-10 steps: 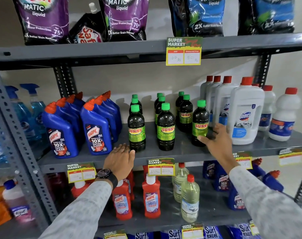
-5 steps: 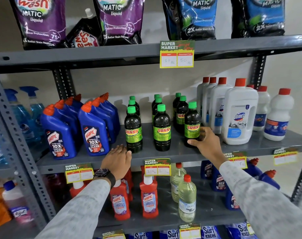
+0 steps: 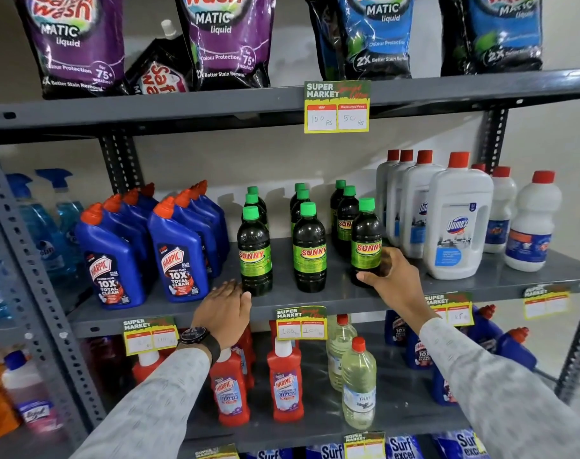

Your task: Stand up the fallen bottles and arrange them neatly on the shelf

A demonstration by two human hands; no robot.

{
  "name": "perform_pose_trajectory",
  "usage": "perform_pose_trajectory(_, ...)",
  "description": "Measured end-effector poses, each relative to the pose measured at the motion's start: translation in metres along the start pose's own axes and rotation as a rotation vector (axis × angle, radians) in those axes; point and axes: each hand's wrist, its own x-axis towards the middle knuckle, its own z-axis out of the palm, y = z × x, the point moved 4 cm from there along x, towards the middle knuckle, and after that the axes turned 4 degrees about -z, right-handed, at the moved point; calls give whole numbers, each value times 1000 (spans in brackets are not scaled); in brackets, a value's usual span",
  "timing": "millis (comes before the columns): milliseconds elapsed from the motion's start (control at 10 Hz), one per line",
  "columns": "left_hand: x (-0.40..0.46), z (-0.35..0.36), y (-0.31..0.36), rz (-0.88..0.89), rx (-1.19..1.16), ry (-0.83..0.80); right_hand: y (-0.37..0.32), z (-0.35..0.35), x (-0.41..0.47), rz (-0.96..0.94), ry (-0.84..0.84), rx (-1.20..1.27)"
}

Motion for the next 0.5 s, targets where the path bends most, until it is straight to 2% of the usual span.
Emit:
perform_pose_trajectory(300, -4, -4, 2, -2, -13, 2, -7, -3, -5, 29, -29, -15)
perform_pose_trajectory(400, -10, -12, 4, -15, -148, 46, -13, -11, -6, 30, -42, -23)
perform_pose_trajectory(500, -14, -39, 5, -58, -348, 280, -37, -36, -3, -47, 98, -103)
